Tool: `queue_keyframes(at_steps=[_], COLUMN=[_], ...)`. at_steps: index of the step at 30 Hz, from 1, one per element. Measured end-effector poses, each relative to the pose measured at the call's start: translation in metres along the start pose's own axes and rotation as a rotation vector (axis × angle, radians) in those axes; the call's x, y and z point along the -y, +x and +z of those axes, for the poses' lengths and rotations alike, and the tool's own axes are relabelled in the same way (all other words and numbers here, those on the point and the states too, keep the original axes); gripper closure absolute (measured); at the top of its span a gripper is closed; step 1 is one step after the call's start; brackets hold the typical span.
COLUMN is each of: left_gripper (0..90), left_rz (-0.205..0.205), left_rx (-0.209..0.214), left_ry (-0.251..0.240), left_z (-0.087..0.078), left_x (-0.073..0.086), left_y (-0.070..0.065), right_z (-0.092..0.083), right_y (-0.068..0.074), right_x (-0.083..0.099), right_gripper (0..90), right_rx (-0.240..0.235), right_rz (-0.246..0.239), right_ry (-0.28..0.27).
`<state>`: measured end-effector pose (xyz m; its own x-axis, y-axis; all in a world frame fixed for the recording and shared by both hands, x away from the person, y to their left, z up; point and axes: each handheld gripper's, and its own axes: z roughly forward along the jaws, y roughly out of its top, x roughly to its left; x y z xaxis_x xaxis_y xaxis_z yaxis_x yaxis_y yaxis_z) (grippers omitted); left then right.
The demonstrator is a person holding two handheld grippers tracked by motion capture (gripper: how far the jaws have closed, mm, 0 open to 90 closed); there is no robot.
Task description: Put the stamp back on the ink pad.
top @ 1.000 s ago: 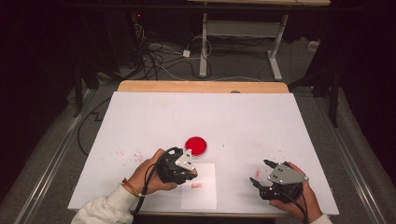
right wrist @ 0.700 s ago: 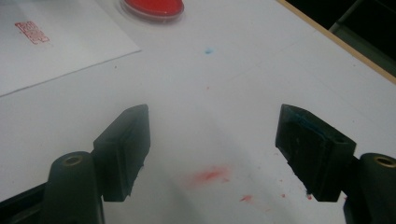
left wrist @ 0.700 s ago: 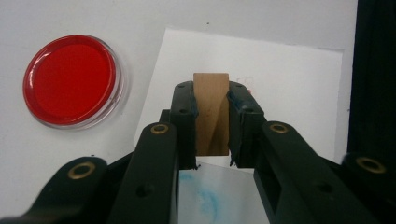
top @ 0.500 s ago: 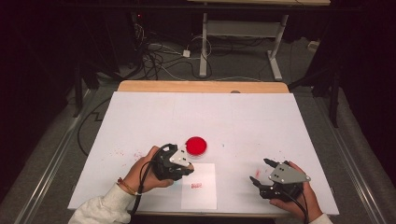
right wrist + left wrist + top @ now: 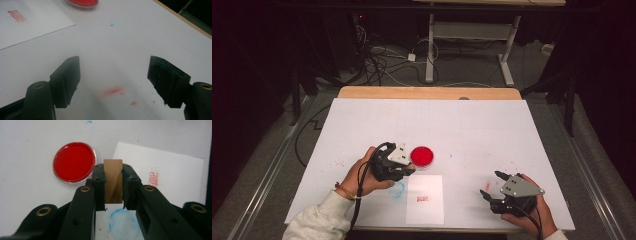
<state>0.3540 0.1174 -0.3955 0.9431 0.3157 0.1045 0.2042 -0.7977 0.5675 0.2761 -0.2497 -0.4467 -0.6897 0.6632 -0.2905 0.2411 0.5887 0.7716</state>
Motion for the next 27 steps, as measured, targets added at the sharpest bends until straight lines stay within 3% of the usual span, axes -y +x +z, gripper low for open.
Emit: queue_keyframes(at_steps=[8,17,22,27], left_gripper=[73.4,73.3,73.3,73.3], left_rz=[-0.002,-0.046,-0.066,-0.092], left_rx=[0.003,0.04,0.03,0.05], left_ry=[0.028,0.076,0.129,0.152], left_z=[0.013,0.042,0.059,0.072], left_x=[-0.017,-0.032,-0.036,-0.035], left_y=[0.019,0.038,0.048,0.056], right_z=[0.004,0.003,0.003,0.002], right_y=[0.001,0.001,0.001,0.001], right_x=[-0.001,0.0,0.001,0.002], right_gripper=[27.1,27.2,27.3,27.3], right_rx=[-0.013,-0.014,-0.013,-0.012], right_rz=[-0.01,-0.008,-0.011,-0.01], right_ry=[0.008,0.012,0.015,0.017])
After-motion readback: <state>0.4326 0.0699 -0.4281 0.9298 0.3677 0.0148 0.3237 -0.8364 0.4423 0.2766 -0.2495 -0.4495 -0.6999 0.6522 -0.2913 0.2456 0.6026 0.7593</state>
